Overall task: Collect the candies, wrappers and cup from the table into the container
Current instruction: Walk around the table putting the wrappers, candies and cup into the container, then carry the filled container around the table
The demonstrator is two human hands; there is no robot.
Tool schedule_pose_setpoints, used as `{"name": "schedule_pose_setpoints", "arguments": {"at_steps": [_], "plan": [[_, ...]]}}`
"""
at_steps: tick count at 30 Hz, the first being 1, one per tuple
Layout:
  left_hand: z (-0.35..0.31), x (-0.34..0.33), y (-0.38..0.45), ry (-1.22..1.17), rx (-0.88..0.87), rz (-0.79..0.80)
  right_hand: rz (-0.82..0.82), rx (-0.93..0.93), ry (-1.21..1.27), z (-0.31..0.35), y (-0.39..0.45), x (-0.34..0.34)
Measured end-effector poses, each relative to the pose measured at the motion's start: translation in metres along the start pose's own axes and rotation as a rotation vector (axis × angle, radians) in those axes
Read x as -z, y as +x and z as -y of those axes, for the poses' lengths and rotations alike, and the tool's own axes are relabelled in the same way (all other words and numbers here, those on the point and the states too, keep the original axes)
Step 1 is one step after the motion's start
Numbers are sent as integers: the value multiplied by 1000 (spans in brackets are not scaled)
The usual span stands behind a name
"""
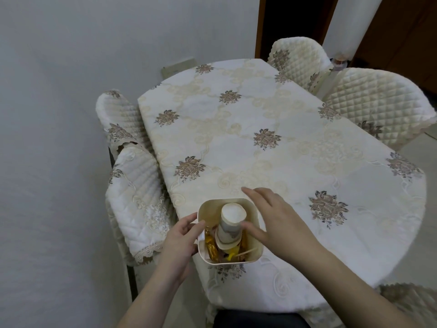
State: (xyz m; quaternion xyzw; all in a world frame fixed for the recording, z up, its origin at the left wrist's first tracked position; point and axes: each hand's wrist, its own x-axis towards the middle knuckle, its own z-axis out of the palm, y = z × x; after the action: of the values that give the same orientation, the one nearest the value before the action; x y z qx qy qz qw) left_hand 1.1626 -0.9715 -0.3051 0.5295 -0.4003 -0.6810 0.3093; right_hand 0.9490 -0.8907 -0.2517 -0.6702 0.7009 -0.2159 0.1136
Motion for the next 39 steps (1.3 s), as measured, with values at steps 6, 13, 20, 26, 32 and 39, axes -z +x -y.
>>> {"name": "schedule_pose_setpoints", "arguments": {"at_steps": [6,13,20,26,32,39], "plan": [[-2,2,1,3,7,18,14,-158,132,-38,-8,7],[-8,3,4,-17,8,44,154,-238,183,-70,-23,-1],[-14,-3,4,-24,6,112,312,-225,401,-66,-32,-21],[-17,-15,-1,-28,11,151,328,-217,533,-58,-33,-30],[-28,-26,2,7,2,148,288,-246,582,-57,-30,-26],[-34,-24,8,318,-106,323,245,-248,667,-63,-31,-16]]}}
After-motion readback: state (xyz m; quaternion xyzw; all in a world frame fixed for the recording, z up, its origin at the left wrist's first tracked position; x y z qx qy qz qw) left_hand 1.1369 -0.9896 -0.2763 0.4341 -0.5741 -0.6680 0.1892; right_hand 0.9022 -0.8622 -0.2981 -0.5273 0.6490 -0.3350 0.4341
